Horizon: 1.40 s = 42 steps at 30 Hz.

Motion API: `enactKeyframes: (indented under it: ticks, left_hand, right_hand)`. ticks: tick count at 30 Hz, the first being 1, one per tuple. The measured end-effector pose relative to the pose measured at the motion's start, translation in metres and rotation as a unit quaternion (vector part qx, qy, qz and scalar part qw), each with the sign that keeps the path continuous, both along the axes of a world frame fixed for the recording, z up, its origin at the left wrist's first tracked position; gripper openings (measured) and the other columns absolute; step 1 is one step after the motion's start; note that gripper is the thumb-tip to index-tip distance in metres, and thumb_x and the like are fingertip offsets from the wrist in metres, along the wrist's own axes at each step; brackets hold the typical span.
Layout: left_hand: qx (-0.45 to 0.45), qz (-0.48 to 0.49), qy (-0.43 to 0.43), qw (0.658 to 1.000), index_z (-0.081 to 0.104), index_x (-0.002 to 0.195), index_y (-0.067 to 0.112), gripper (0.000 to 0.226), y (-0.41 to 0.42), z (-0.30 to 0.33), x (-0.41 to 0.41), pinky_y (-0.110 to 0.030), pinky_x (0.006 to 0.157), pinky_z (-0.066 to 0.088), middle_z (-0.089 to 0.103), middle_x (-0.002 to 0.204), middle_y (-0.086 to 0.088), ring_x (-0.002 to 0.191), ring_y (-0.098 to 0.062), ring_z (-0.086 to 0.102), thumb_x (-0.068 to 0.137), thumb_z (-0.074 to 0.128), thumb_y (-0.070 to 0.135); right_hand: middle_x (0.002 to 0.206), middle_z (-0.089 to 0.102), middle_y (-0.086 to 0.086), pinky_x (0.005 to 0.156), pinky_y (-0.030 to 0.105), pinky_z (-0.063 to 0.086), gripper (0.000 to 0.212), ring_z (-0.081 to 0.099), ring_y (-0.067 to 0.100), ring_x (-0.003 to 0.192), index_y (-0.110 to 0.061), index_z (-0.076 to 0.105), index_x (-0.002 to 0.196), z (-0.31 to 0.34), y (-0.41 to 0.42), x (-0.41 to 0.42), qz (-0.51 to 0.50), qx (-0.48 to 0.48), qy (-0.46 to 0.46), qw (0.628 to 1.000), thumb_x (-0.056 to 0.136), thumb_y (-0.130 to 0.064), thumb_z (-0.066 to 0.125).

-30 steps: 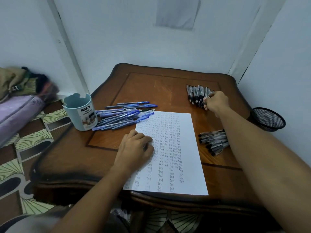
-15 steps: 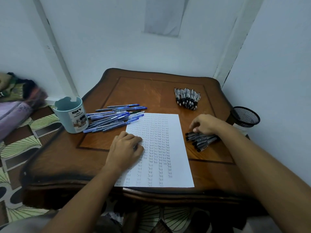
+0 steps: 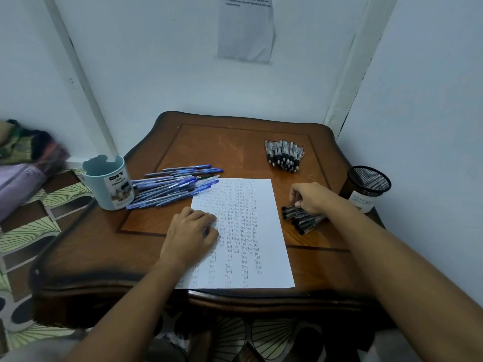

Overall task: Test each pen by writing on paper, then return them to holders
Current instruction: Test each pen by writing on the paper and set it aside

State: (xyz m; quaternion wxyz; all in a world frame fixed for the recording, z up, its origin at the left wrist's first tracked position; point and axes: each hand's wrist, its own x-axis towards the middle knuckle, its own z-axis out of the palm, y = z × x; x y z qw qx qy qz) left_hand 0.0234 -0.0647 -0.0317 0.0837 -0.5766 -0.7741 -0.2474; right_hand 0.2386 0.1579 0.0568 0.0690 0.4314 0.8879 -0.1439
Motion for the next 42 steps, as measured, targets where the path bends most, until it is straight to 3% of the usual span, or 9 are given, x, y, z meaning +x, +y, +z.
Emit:
enactKeyframes:
  ticks: [5,11,17,22,25,29,34,40,42]
  left_hand:
    - [0.007,0.002,-0.002,1.000,0.073,0.102,0.025,0.039,0.001,-0.001,0.000,-0.032,0.072,0.038,0.068,0.091,0.015,0.085,-0.007,0.040,0.084,0.041,0.039]
    - [0.007,0.000,-0.005,1.000,0.073,0.103,0.025,0.041,0.000,-0.001,-0.001,-0.031,0.073,0.036,0.068,0.091,0.015,0.085,-0.008,0.042,0.084,0.039,0.039]
    - [-0.001,0.001,-0.002,1.000,0.073,0.105,0.025,0.042,0.000,-0.001,-0.001,-0.030,0.074,0.033,0.068,0.094,0.015,0.087,-0.007,0.041,0.085,0.039,0.040]
    - [0.001,-0.003,0.005,1.000,0.072,0.104,0.025,0.040,-0.001,-0.002,-0.001,-0.031,0.075,0.033,0.070,0.094,0.013,0.087,-0.008,0.042,0.085,0.039,0.038]
    - [-0.010,-0.002,0.005,1.000,0.072,0.104,0.024,0.043,-0.001,-0.001,-0.002,-0.031,0.075,0.036,0.071,0.093,0.011,0.085,-0.011,0.046,0.085,0.037,0.039]
    - [-0.046,0.003,0.019,0.999,0.071,0.109,0.022,0.052,0.002,0.001,-0.003,-0.031,0.074,0.037,0.072,0.096,0.008,0.081,-0.010,0.042,0.084,0.030,0.042]
    - [-0.120,-0.006,0.031,0.992,0.064,0.125,0.020,0.068,-0.003,0.007,0.005,-0.036,0.091,0.043,0.064,0.130,0.000,0.107,-0.022,0.058,0.082,0.020,0.048]
    - [-0.191,-0.027,-0.051,0.980,0.033,0.153,0.022,0.079,-0.019,0.017,0.018,-0.032,0.123,0.010,0.021,0.163,-0.003,0.152,-0.017,0.012,0.084,0.012,0.055]
    - [-0.194,-0.036,-0.064,0.978,0.026,0.156,0.022,0.073,-0.023,0.016,0.019,-0.032,0.123,0.004,0.014,0.165,-0.002,0.152,-0.015,0.004,0.089,0.016,0.051]
  right_hand:
    - [0.108,0.066,-0.003,0.100,0.046,0.049,0.019,0.060,0.021,0.106,-0.032,0.063,0.092,0.001,0.001,0.000,0.011,-0.001,-0.021,1.000,0.097,-0.014,0.060]
    - [0.103,0.064,-0.008,0.110,0.046,0.027,0.021,0.054,0.016,0.105,-0.031,0.060,0.100,-0.001,0.004,0.000,0.004,0.021,-0.007,1.000,0.101,-0.011,0.054]
    - [0.121,0.061,-0.001,0.109,0.041,0.038,0.031,0.055,0.021,0.114,-0.028,0.058,0.115,-0.002,-0.006,0.001,0.017,0.060,0.091,0.994,0.099,-0.001,0.054]
    - [0.126,0.054,0.001,0.092,0.033,0.051,0.027,0.055,0.023,0.111,-0.027,0.055,0.122,-0.014,-0.014,0.009,0.034,0.074,0.178,0.981,0.103,-0.009,0.049]
    - [0.124,0.049,0.002,0.066,0.013,0.039,0.036,0.053,0.014,0.092,-0.029,0.046,0.141,-0.014,-0.022,0.008,0.037,0.079,0.206,0.975,0.107,-0.018,0.042]
    - [0.100,0.045,-0.003,0.059,0.011,0.032,0.044,0.046,0.008,0.075,-0.039,0.038,0.149,-0.010,-0.037,0.003,0.014,0.053,0.282,0.958,0.108,-0.027,0.036]
    - [0.075,0.050,-0.011,0.055,0.021,0.036,0.024,0.044,0.006,0.059,-0.025,0.059,0.123,-0.008,-0.056,-0.001,-0.060,-0.032,0.423,0.903,0.104,-0.019,0.046]
    - [0.099,0.072,0.011,0.068,0.030,0.054,0.030,0.063,0.019,0.076,-0.023,0.052,0.128,0.000,-0.080,-0.003,-0.169,-0.264,0.581,0.751,0.102,-0.008,0.054]
    - [0.098,0.075,0.004,0.065,0.024,0.052,0.021,0.061,0.020,0.079,-0.011,0.060,0.121,-0.001,-0.088,0.003,-0.168,-0.247,0.568,0.767,0.104,-0.019,0.052]
